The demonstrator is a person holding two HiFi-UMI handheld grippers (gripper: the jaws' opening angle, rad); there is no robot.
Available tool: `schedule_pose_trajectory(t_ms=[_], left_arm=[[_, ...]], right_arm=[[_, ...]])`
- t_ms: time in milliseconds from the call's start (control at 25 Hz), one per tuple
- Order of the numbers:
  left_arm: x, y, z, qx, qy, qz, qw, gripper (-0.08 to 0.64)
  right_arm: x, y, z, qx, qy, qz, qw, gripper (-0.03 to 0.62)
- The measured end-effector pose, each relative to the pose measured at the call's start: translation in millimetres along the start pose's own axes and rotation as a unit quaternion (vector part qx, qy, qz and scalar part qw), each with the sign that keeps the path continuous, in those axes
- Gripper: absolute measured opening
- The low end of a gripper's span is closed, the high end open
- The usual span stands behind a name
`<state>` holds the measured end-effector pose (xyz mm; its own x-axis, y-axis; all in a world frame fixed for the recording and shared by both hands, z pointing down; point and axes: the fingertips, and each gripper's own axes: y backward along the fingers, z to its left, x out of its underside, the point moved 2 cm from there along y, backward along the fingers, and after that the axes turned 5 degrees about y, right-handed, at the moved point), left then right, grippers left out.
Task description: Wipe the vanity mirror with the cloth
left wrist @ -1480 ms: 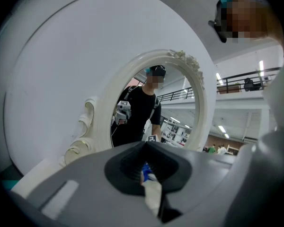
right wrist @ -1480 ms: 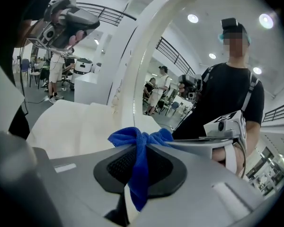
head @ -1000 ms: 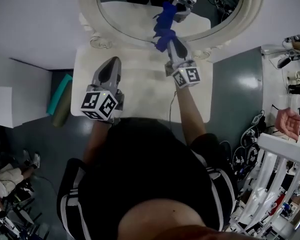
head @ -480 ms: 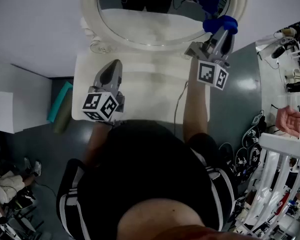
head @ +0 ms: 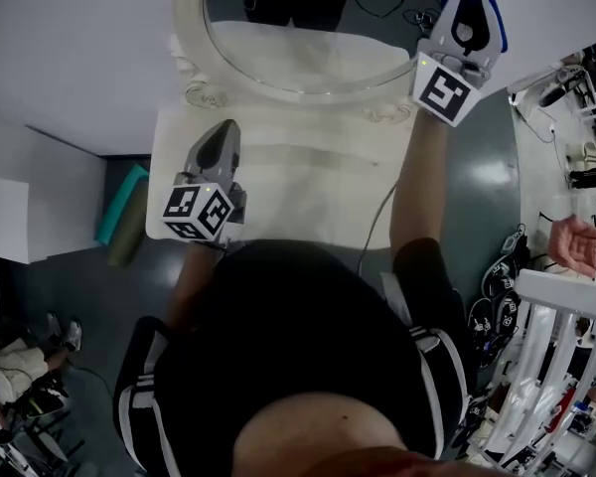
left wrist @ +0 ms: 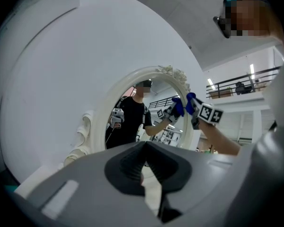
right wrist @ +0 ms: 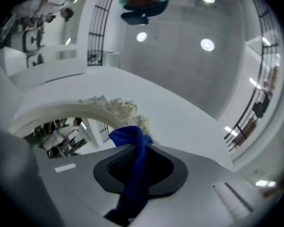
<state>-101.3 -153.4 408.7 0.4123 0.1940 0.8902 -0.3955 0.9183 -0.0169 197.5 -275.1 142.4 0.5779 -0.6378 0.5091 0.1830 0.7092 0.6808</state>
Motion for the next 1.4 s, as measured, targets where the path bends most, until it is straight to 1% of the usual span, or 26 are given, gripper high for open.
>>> schedule_pose_trajectory(t_ms=[40, 80, 120, 200, 240, 280, 400, 520, 680, 760, 880, 1000, 1240, 1400], left_arm=[[0, 1, 0, 0.0, 0.0, 0.0, 1.0, 0.011], [0, 1, 1, 0.0, 0.001, 0.0, 1.0, 0.011], [0, 1, 1, -0.001, 0.001, 0.001, 1.0, 0.011], [1, 0, 4, -0.002, 0.0, 0.004, 1.0, 0.011], [1, -1, 6, -0.004, 0.0, 0.005, 1.0, 0.011], [1, -2, 7, -0.005, 0.001, 0.005, 1.0, 0.011], [1, -5, 9, -0.005, 0.002, 0.008, 0.9999, 0.011], [5, -10, 6, -0.003, 0.003, 0.013, 0.9999, 0.011], [11, -14, 0, 0.005, 0.003, 0.022, 0.9997, 0.011], [13, -17, -3, 0.01, 0.002, 0.026, 0.9996, 0.011], [19, -20, -8, 0.014, 0.003, 0.035, 0.9993, 0.011], [25, -23, -13, 0.018, 0.002, 0.043, 0.9989, 0.011], [32, -25, -18, 0.014, 0.0, 0.053, 0.9985, 0.011], [36, -24, -13, 0.003, -0.001, 0.059, 0.9982, 0.011]], right_arm=[[3, -4, 10, -0.019, 0.049, 0.012, 0.999, 0.054], [9, -6, 21, -0.037, 0.085, 0.028, 0.995, 0.054], [16, -8, 32, -0.053, 0.108, 0.044, 0.992, 0.053], [29, -11, 55, -0.09, 0.126, 0.059, 0.986, 0.053], [34, -11, 65, -0.108, 0.123, 0.06, 0.985, 0.054], [38, -10, 72, -0.125, 0.105, 0.06, 0.985, 0.054], [49, -3, 74, -0.163, 0.007, 0.067, 0.984, 0.054], [64, 10, 73, -0.181, -0.033, 0.081, 0.98, 0.054], [90, 38, 81, -0.19, -0.1, 0.107, 0.971, 0.054], [107, 55, 88, -0.195, -0.119, 0.12, 0.966, 0.054], [128, 82, 104, -0.213, -0.14, 0.148, 0.955, 0.053], [147, 109, 123, -0.229, -0.159, 0.16, 0.947, 0.052], [184, 164, 178, -0.269, -0.193, 0.201, 0.922, 0.052], [202, 197, 219, -0.291, -0.219, 0.233, 0.902, 0.052]])
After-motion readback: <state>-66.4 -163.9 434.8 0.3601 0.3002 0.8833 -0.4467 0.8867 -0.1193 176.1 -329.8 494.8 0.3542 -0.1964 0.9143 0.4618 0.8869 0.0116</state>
